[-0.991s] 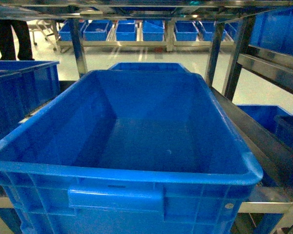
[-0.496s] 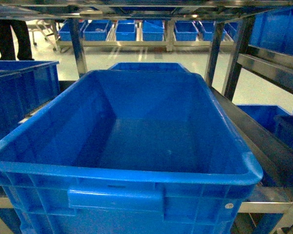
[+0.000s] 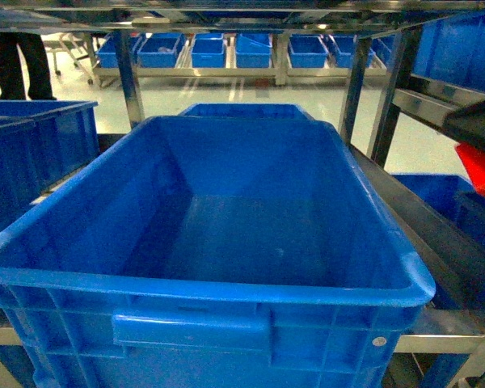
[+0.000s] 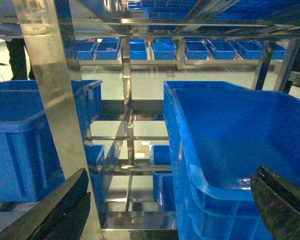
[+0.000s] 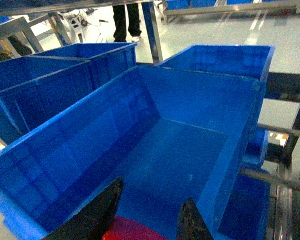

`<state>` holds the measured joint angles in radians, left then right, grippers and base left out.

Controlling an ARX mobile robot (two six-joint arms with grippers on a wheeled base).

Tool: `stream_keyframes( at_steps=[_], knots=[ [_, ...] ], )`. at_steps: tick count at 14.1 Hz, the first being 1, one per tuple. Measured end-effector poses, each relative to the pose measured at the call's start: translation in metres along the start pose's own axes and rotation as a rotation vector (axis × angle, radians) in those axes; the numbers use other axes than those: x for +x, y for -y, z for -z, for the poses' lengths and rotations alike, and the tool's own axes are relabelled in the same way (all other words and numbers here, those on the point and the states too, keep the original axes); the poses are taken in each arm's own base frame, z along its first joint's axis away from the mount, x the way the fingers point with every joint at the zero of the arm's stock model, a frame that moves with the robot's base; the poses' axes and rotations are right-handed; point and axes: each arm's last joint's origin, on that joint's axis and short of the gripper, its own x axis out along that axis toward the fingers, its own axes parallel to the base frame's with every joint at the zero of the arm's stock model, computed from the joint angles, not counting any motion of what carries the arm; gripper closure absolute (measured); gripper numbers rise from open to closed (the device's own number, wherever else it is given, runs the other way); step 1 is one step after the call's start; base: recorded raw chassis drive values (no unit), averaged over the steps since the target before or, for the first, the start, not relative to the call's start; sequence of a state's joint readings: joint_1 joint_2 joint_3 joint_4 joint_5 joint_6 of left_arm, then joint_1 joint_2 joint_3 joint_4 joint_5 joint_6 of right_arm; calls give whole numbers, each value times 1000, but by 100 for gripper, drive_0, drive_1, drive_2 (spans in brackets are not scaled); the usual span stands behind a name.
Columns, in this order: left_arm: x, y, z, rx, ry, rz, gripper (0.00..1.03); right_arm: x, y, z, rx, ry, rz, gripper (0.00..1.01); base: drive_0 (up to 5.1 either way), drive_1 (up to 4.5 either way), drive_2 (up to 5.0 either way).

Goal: Pick red block from blue box to shelf

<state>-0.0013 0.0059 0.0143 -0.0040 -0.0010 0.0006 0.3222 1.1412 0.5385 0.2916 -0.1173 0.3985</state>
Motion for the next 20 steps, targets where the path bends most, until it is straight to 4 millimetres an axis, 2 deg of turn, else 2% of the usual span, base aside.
stream_keyframes(
  at_steps=[3,5,7,10,14,17,20],
  knots=[
    [0,0,0,0,0,0,5,25,-7,-13,-9,23,-70,73,0,0,0],
    [0,0,0,0,0,0,5,41,-7,-14,-9,-2,-115,73,0,0,0],
    [0,0,0,0,0,0,5,50,-6,-8,-7,-40,-168,73,0,0,0],
    [0,0,0,0,0,0,5,59,-19,4,-12,-90,-259,73,0,0,0],
    [0,0,0,0,0,0,5,75,-29,28,-17,-156,-281,73,0,0,0],
    [0,0,0,0,0,0,5,96,-28,42,-26,-190,-255,73,0,0,0],
    [0,0,0,0,0,0,5,121,-34,41,-76,-187,-263,73,0,0,0]
  ],
)
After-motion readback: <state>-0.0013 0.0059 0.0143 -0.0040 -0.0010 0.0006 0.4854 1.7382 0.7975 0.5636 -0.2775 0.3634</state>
